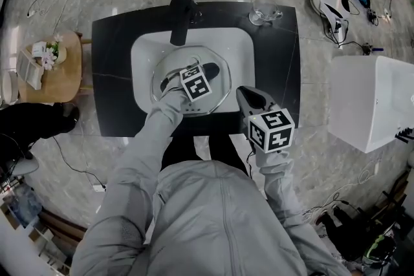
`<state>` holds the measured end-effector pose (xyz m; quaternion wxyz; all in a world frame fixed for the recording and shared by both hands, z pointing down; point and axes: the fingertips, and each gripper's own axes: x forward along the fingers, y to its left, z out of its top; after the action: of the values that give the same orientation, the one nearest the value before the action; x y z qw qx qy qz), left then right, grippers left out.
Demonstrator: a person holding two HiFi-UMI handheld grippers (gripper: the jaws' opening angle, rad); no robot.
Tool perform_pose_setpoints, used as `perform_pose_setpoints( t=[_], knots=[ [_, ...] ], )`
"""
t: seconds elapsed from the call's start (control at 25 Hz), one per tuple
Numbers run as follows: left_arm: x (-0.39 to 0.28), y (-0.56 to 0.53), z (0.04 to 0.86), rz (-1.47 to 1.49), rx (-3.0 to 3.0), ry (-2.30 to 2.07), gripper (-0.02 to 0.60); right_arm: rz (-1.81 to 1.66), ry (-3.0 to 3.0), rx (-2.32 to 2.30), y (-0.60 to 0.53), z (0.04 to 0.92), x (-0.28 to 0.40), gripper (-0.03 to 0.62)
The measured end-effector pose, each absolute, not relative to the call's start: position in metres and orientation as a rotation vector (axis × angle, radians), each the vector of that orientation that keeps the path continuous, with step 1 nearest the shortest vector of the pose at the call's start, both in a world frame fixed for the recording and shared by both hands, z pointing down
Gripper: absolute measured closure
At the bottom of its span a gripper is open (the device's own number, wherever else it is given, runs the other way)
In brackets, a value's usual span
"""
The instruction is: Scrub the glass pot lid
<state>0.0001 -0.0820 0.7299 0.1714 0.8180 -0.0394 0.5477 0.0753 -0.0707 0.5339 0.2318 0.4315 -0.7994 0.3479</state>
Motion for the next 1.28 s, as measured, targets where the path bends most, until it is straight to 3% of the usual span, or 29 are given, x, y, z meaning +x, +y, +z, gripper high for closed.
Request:
perform_pose_setpoints(
  t=[0.16, 0.48, 1.28],
  knots=[
    [0.034, -0.081, 0.713, 1.399, 2.367, -0.101, 0.472, 0.962, -2.188, 1.194, -0.068, 0.535, 0.080, 0.559],
    [0.035, -0.069, 0.710, 1.444, 2.346, -0.023, 0.472, 0.954, -2.192, 1.198, -0.069, 0.533, 0.079, 0.559],
    [-0.113, -0.057, 0.703, 1.671, 2.104, -0.045, 0.472, 0.903, -2.240, 1.107, -0.069, 0.525, 0.026, 0.559]
  ],
)
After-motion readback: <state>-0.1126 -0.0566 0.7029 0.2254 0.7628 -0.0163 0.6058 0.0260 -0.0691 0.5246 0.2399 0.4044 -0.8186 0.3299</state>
